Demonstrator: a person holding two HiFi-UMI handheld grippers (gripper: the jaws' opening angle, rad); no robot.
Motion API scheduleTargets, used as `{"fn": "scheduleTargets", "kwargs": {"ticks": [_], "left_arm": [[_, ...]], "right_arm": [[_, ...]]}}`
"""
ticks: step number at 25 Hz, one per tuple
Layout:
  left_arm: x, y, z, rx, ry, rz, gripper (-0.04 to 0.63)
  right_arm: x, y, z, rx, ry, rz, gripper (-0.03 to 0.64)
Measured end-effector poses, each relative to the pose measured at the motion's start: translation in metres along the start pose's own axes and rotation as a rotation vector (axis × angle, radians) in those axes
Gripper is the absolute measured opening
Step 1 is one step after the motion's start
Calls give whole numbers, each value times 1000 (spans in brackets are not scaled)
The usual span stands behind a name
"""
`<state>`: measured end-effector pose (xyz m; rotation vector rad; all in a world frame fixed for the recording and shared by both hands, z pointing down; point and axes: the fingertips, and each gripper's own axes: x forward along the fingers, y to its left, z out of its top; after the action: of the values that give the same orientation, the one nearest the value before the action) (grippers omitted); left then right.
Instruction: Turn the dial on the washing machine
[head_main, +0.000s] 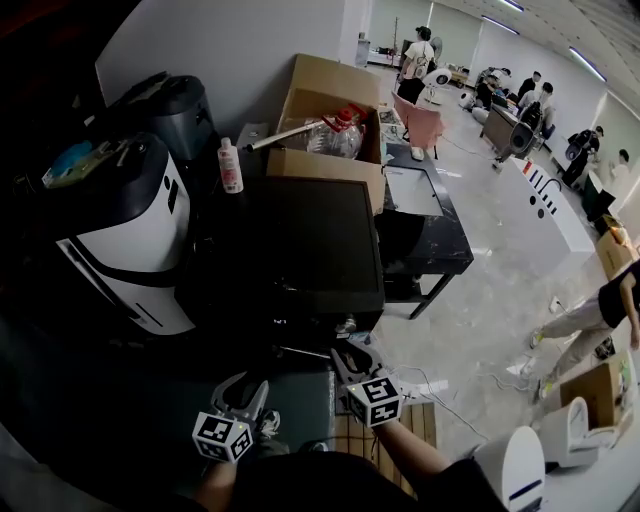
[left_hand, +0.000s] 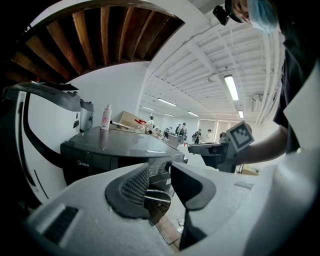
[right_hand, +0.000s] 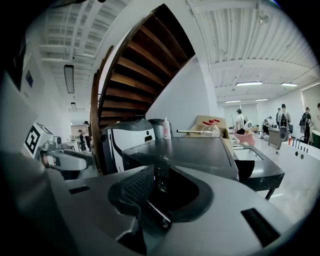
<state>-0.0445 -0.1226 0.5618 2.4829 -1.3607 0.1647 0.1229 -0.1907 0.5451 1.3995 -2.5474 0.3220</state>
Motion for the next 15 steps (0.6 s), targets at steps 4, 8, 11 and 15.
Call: {"fn": "scheduleTargets", "kwargs": {"ticks": [4,8,11,15], "left_arm": [[-3,-9,-1,10,-13,8,118],[-6,-15,1,17,-29,20,90],[-7,-20,3,25,-37,23,66],[-8,-29,4,40,-37,17,31]], "right_arm": [[-18,13,18,-8,-65,29,44],[-37,26,34,-8,-116,62,3],[-50,35,45,6,-144,90,2],[-65,42,49,36,-163,113,2]]}}
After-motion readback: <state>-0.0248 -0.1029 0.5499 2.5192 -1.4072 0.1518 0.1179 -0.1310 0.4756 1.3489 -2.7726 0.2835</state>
